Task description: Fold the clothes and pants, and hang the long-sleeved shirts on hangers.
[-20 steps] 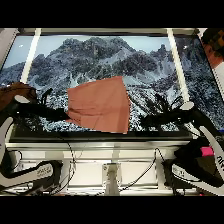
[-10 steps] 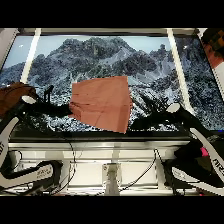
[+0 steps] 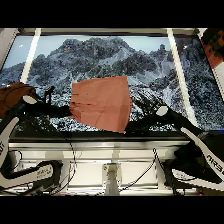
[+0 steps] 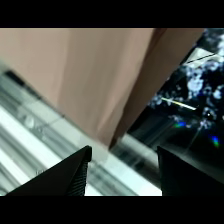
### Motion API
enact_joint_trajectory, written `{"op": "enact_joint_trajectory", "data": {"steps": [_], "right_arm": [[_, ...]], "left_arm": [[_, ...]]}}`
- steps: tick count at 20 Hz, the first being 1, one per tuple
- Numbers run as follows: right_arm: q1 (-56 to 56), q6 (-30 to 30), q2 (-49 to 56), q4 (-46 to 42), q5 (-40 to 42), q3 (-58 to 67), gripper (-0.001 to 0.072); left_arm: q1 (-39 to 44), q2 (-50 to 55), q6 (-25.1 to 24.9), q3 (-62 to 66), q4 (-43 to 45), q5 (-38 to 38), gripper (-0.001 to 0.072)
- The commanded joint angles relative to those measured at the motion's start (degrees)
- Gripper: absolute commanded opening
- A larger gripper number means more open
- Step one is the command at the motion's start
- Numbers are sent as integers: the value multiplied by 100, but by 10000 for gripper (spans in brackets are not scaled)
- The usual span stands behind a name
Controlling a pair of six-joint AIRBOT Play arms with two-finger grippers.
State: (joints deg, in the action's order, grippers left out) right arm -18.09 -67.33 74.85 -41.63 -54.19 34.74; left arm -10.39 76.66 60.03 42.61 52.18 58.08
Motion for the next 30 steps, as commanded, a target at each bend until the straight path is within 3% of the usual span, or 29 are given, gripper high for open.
{"op": "enact_joint_trajectory", "data": {"steps": [1,3,6,8,15,16,17,18,24,30], "right_arm": [[-101,-232,76,-15,557,-4,470],[-101,-232,76,-11,682,-4,425],[-101,-229,76,208,697,-4,419],[-111,-221,76,262,667,-4,270],[-715,-13,76,247,826,-2,263],[-756,0,74,254,866,2,212],[-767,-2,72,260,855,15,60],[-761,-11,42,262,815,26,12],[-560,-7,-448,50,-330,570,12],[529,-308,-686,-173,-389,776,11]], "left_arm": [[4,2,2,-2,7,17,16],[4,2,4,-2,7,15,17],[4,2,4,-2,7,20,17],[4,2,4,-2,4,20,17],[4,2,4,-2,4,105,17],[4,0,4,-2,4,140,17],[4,0,4,0,2,181,17],[4,0,4,0,-15,236,17],[-9,-125,-2,81,-162,409,16],[-79,-415,2,181,-61,409,16]]}}
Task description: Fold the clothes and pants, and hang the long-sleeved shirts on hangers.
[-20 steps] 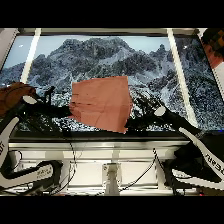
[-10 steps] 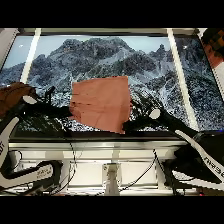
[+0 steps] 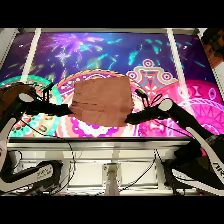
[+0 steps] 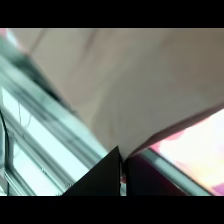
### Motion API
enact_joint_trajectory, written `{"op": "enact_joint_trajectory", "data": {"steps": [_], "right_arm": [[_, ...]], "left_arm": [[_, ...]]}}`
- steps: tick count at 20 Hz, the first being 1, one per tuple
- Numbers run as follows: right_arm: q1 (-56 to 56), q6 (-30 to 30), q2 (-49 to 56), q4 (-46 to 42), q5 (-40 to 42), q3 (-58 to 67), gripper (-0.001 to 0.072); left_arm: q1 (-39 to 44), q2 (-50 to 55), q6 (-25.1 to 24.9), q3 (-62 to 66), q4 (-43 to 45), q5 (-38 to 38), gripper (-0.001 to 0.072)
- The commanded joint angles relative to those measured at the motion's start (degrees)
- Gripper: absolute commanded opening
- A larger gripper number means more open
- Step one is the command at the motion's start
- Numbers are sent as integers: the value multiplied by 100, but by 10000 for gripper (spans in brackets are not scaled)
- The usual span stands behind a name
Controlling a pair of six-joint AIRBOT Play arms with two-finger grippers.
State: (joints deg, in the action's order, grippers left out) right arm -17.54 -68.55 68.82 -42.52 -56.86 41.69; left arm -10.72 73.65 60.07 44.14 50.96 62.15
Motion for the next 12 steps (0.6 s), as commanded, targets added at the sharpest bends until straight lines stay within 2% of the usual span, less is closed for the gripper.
{"op": "enact_joint_trajectory", "data": {"steps": [1,5,9,12], "right_arm": [[664,-326,-83,-81,-118,81,11],[1150,-450,-76,-111,44,79,11],[1047,-404,-79,-243,247,52,11],[964,-404,-83,490,109,66,26]], "left_arm": [[-59,-125,-2,28,66,2,17],[-70,-125,0,28,61,4,16],[7,-122,-2,13,13,103,16],[74,-125,-4,15,-330,153,17]]}}
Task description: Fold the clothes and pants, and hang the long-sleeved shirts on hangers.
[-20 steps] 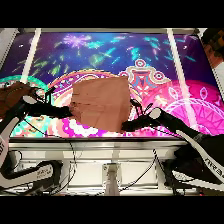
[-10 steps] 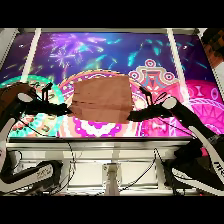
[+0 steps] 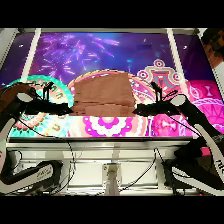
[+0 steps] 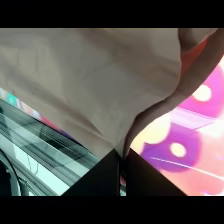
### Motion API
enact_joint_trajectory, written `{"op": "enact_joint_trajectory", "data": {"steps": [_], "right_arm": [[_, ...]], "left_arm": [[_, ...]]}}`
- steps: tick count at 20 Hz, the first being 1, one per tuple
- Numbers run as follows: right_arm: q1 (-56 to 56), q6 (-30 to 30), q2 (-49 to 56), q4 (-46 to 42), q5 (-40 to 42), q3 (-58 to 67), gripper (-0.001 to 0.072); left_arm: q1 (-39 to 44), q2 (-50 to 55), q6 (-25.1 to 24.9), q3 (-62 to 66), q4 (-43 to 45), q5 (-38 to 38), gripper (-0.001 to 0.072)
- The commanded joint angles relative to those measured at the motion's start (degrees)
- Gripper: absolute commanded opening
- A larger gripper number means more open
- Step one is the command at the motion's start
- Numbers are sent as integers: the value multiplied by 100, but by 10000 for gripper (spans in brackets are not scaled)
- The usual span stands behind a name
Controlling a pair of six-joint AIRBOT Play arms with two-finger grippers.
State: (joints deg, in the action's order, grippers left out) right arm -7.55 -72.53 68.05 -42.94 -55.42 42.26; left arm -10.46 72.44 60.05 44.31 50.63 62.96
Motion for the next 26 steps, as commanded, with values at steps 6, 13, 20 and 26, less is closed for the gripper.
{"op": "enact_joint_trajectory", "data": {"steps": [6,13,20,26], "right_arm": [[-33,168,-2,299,1344,13,540],[-31,446,-2,-1381,538,2,544],[-35,1703,0,-964,-542,-470,446],[-684,1432,0,120,-127,-863,448]], "left_arm": [[48,2,-2,-2,-586,-326,16],[48,9,0,-7,-374,-603,16],[50,9,901,-13,935,-769,16],[337,9,901,-13,831,-560,16]]}}
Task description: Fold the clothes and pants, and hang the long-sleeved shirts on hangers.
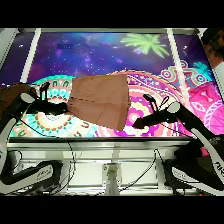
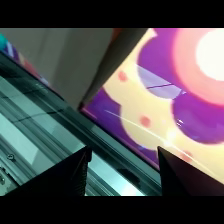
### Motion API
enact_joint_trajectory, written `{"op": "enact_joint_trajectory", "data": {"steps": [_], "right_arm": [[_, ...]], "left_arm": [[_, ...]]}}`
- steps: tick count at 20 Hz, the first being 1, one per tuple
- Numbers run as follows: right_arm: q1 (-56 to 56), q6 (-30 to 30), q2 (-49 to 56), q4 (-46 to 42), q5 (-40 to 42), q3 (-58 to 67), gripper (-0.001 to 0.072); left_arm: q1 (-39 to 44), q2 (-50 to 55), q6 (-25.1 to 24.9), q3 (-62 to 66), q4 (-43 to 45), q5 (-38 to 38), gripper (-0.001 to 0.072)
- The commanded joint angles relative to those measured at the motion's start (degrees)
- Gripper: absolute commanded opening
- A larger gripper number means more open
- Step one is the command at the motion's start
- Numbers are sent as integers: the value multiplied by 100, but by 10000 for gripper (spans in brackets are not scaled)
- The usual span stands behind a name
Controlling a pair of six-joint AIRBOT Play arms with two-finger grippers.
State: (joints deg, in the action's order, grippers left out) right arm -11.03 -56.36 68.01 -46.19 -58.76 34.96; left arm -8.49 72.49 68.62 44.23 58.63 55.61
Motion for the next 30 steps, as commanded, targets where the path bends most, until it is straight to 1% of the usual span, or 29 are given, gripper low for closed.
{"op": "enact_joint_trajectory", "data": {"steps": [1,4,7,12,17,21,24,27,28,29,30], "right_arm": [[-509,-411,4,433,428,-133,447],[-809,-1185,131,433,997,-133,447],[-739,-1449,481,356,1043,-131,447],[-363,-1456,616,304,1064,-107,447],[76,-1440,616,149,608,24,447],[151,-1333,614,109,485,35,447],[153,-1108,614,61,210,186,446],[151,-1115,619,52,356,339,445],[151,-1141,632,44,442,337,403],[151,-1158,651,48,461,337,324],[151,-1161,680,50,457,337,324]], "left_arm": [[236,4,46,-4,31,275,16],[544,2,46,-4,-13,673,16],[730,2,44,-4,-11,828,16],[726,2,42,-4,-7,826,16],[726,2,39,-4,-7,802,16],[726,2,37,-4,-7,793,16],[726,2,39,-4,-7,686,16],[726,2,39,-4,-9,654,16],[726,2,39,-4,-9,654,16],[726,2,39,-4,-9,654,16],[726,2,39,-4,-9,654,16]]}}
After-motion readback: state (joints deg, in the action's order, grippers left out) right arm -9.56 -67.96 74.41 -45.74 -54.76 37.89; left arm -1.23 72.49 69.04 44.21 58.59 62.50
